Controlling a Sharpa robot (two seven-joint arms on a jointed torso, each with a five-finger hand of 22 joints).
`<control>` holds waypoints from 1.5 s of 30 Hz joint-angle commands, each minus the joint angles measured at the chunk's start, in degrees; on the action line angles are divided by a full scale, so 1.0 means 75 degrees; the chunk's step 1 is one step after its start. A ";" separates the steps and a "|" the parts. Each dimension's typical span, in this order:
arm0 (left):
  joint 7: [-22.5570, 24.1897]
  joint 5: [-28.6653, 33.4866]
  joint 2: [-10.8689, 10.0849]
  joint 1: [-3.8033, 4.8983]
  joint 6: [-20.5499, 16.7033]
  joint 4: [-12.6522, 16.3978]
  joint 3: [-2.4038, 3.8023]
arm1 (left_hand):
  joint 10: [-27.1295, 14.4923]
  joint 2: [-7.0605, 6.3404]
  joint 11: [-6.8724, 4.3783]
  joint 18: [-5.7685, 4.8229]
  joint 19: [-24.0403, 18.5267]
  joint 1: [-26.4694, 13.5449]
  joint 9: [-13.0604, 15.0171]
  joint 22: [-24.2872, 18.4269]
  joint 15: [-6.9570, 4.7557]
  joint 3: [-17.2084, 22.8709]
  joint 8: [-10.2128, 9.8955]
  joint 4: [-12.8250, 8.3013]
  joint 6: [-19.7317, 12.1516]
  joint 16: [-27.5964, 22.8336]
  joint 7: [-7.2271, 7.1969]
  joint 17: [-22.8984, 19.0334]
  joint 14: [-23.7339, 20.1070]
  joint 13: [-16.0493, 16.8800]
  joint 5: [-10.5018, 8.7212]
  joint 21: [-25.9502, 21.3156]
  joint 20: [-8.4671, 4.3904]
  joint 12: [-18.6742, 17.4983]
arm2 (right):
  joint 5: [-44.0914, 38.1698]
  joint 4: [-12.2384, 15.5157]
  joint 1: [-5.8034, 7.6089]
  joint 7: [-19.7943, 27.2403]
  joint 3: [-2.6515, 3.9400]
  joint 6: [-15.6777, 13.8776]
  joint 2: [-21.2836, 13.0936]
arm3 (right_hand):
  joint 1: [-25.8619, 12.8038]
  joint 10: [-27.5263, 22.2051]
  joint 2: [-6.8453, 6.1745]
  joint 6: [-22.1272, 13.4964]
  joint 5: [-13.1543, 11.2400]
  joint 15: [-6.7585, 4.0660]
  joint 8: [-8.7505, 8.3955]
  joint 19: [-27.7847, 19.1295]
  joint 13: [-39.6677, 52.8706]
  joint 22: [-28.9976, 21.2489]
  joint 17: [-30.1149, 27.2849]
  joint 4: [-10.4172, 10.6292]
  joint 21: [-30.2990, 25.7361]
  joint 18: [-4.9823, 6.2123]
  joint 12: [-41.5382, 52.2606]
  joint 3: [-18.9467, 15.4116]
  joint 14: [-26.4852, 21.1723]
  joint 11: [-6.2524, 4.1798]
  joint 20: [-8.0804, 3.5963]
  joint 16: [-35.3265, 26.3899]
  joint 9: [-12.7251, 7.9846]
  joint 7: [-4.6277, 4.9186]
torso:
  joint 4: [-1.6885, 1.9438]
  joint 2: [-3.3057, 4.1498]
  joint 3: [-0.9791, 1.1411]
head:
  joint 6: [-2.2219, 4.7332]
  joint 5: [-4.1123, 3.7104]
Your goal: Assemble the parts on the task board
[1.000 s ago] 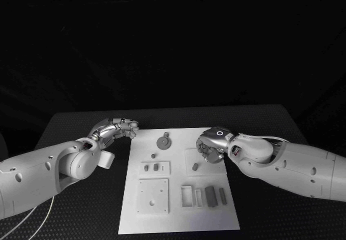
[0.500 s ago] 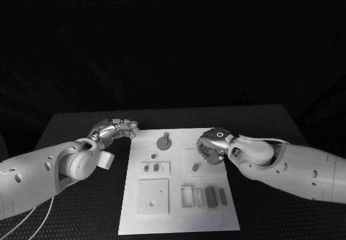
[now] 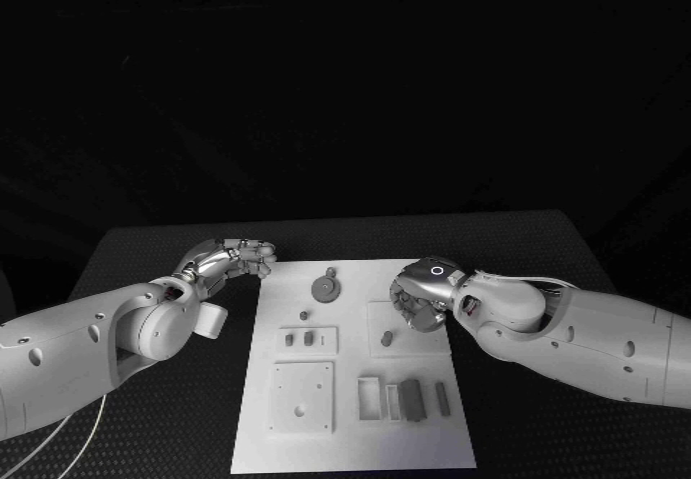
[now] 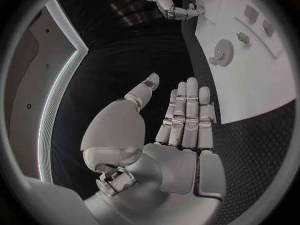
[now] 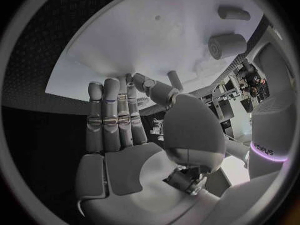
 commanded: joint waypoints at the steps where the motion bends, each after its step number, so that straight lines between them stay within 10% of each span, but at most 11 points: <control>1: 0.0068 0.0049 0.0015 0.0006 0.0027 -0.0003 0.0006 | -0.0005 0.0037 0.0035 0.0047 0.0071 -0.0044 -0.0009 0.0012 0.0015 0.0040 0.0031 0.0014 -0.0002 -0.0057 0.0037 0.0017 0.0060 -0.0013 -0.0014 -0.0032 -0.0008 -0.0005 | 0.0151 0.0073 0.0014 0.0264 0.0013 0.0171 0.0039 | 0.0062 0.0061 -0.0028 0.0049 -0.0006 -0.0090 -0.0002 -0.0015 0.0015 0.0145 0.0007 -0.0001 0.0041 0.0370 0.0012 0.0036 0.0013 -0.0012 -0.0008 0.0044 0.0006 0.0007 | 0.0003 -0.0001 0.0004 | 0.0017 0.0003; 31: 0.0061 0.0126 0.0044 0.0005 0.0052 -0.0162 0.0006 | -0.0052 0.0038 0.0066 0.0049 0.0080 -0.0057 -0.0029 0.0013 0.0016 0.0044 0.0023 0.0016 -0.0031 -0.0098 0.0060 0.0054 0.0071 -0.0037 -0.0011 -0.0054 -0.0008 -0.0019 | 0.1576 0.0483 0.0291 0.0648 0.0372 0.0735 -0.0293 | 0.0003 0.0052 0.0006 0.0038 0.0128 -0.0088 -0.0019 -0.0029 0.0097 0.0145 0.0026 -0.0002 0.0080 0.0370 -0.0016 -0.0009 0.0012 -0.0010 -0.0005 0.0044 0.0049 0.0013 | -0.0002 -0.0005 0.0001 | -0.0015 0.0058; 45: 0.0061 0.0200 0.0067 0.0011 -0.0088 -0.0219 0.0007 | -0.0066 0.0027 0.0084 0.0050 0.0086 -0.0069 -0.0034 0.0016 0.0017 0.0044 0.0033 0.0021 -0.0023 -0.0121 0.0071 0.0074 0.0075 -0.0047 -0.0013 -0.0064 -0.0007 -0.0017 | 0.2988 0.0783 0.0296 0.1520 0.0456 -0.0399 -0.0085 | -0.0054 0.0007 0.0126 -0.0013 0.0357 -0.0078 -0.0057 -0.0089 0.0200 0.0148 0.0037 -0.0028 0.0122 0.0370 -0.0074 -0.0154 -0.0019 0.0005 0.0002 0.0017 0.0110 0.0031 | 0.0011 -0.0011 -0.0021 | 0.0055 0.0284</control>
